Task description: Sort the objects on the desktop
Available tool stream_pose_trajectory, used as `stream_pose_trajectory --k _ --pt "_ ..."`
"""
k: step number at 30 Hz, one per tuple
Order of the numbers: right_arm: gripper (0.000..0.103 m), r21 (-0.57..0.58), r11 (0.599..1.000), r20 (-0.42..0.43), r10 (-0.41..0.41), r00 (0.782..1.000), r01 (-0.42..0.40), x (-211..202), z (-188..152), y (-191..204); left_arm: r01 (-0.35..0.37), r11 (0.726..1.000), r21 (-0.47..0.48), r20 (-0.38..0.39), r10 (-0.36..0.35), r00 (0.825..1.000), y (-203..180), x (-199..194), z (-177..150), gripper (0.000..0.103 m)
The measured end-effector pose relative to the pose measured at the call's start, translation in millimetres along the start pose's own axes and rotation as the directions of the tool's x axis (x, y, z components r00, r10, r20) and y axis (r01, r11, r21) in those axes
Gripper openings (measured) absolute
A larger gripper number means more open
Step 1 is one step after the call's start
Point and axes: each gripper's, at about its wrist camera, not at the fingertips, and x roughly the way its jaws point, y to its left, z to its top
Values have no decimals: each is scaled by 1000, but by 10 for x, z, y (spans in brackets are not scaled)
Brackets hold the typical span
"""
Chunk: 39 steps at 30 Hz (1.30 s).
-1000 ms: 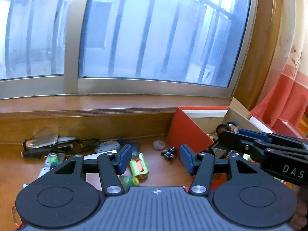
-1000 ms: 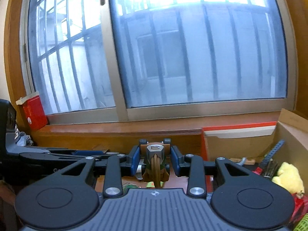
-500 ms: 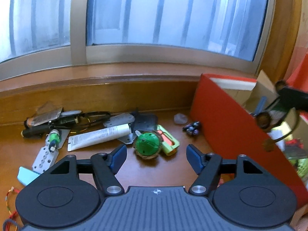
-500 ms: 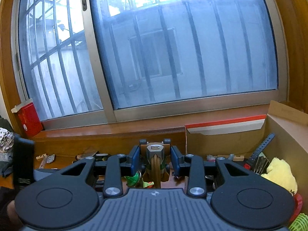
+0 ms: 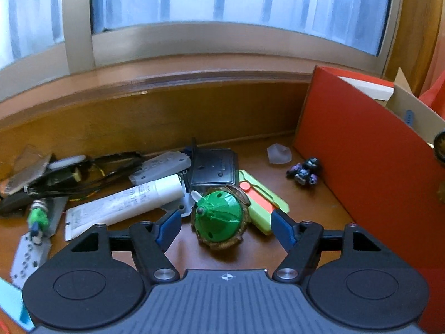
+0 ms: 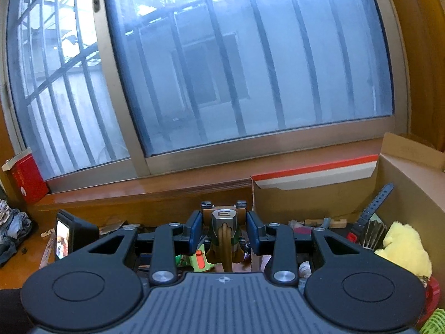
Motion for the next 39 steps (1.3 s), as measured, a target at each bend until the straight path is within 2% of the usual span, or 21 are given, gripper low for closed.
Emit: stream_pose_trajectory --k 3,5,7,11,14,21,29,39 --pt "37 2 1000 -12 -18 1000 18 88 1 -1 53 998 -45 1 -53 999 109 93 -18 71" --pt "37 7 1000 -22 -30 999 30 142 -2 -4 93 992 -89 15 -92 996 186 123 -42 64" --pt "37 11 999 -32 -40 999 40 191 -10 0 99 990 -99 37 -96 995 220 120 -61 54" --pt "37 12 998 -48 -57 997 57 259 -34 25 111 989 -96 50 -106 993 230 98 -81 52" --pt "37 6 998 -47 -64 997 64 247 -45 49 120 989 -91 68 -114 991 209 5 -75 42" --pt "37 -2 998 -25 -57 998 57 132 -51 94 135 988 -76 87 -128 988 139 -249 -88 42" --pt "37 -11 1000 11 -23 1000 23 -99 -47 128 155 987 -35 169 -147 975 -36 -750 -39 42" --pt "37 -32 999 43 33 999 -31 -359 -24 86 139 990 7 217 -137 966 -354 -1181 88 42"
